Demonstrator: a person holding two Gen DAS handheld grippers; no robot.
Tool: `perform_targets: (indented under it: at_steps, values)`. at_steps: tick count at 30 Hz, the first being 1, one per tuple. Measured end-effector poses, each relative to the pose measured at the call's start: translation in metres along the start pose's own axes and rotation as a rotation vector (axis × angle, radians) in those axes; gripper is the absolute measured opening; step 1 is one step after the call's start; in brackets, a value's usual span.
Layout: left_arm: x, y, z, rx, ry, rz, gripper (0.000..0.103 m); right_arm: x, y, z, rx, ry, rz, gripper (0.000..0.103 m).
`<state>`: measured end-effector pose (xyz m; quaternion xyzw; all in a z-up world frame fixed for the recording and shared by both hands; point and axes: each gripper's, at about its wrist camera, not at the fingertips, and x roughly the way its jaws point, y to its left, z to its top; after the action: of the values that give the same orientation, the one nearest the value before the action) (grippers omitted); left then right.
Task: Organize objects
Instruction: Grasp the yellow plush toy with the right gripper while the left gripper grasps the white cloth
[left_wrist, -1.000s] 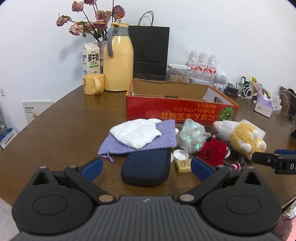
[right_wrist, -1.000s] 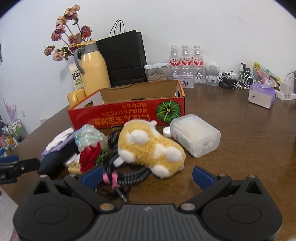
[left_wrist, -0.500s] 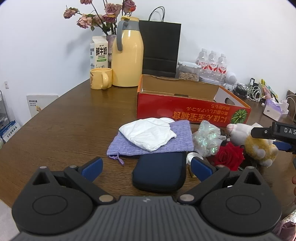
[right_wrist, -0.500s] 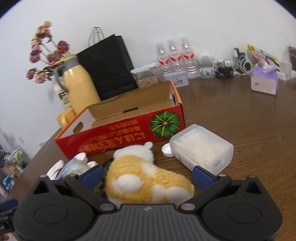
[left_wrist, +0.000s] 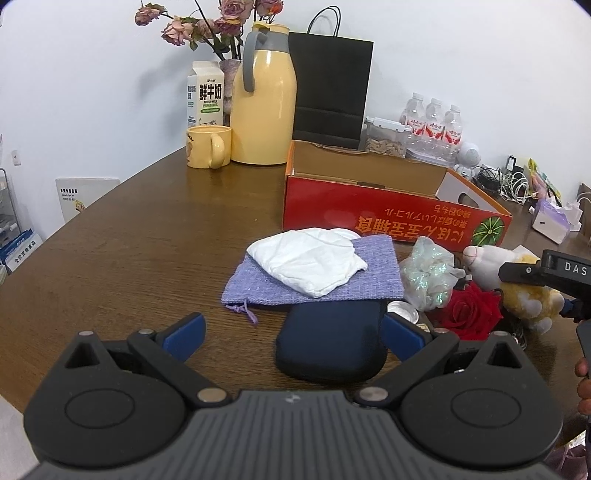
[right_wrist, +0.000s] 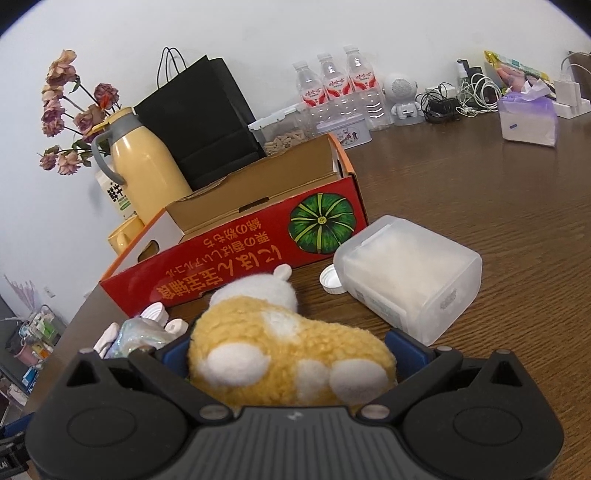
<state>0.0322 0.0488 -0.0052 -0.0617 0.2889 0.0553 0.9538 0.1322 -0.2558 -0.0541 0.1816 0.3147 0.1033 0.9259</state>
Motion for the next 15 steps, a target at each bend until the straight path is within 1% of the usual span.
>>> perform_targets:
  at_steps: [2,8,15]
  values:
    - [0.001,0.000,0.001,-0.002,0.000,0.000,0.103,0.000,-0.001,0.000,-0.008,-0.002,0.006,0.102]
    - [0.001,0.001,0.001,-0.002,-0.001,0.000,0.103,-0.004,0.001,-0.001,-0.049,-0.024,0.021,0.095]
    - [0.010,0.005,0.015,-0.016,-0.002,0.008,0.103,-0.012,0.004,-0.002,-0.099,-0.060,0.030,0.092]
